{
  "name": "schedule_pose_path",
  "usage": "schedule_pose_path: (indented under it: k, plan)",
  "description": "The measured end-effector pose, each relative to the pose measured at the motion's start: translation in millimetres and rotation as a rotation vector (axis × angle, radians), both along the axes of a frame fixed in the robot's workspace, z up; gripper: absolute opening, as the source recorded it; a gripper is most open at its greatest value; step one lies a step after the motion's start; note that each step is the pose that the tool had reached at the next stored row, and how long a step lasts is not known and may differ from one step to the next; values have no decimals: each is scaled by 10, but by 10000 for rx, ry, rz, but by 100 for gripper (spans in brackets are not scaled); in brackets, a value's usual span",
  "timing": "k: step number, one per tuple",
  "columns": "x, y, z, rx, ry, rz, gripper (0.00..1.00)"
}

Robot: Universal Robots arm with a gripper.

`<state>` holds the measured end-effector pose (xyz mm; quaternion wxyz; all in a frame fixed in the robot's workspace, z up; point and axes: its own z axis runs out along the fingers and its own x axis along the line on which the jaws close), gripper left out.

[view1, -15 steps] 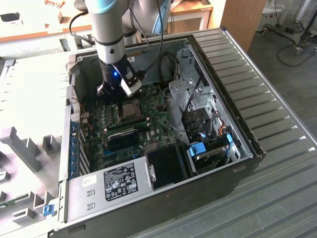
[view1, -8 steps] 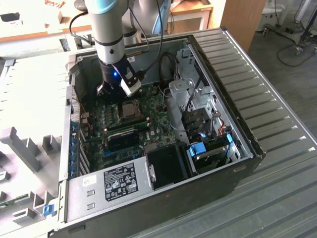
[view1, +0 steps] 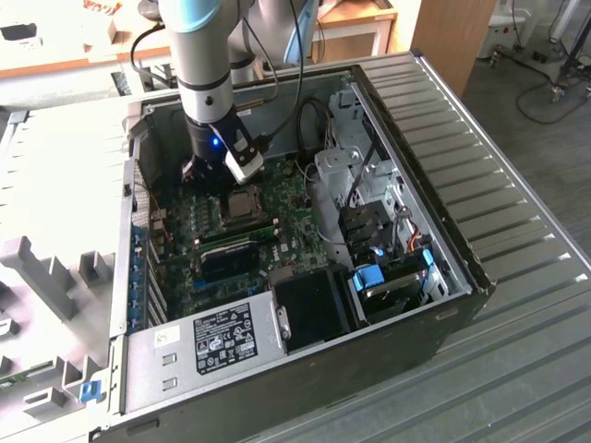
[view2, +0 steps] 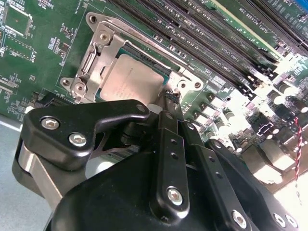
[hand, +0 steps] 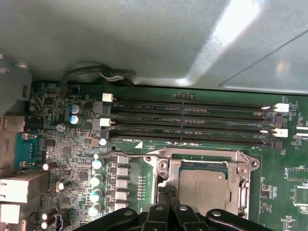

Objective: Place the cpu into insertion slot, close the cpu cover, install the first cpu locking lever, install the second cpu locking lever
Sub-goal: 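Close the cpu cover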

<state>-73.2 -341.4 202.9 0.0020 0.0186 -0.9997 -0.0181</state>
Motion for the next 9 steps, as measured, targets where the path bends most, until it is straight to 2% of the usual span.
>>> schedule_pose_path:
  k: [9]
  plan:
    - [0, 1, -14, 3, -2, -1, 11]
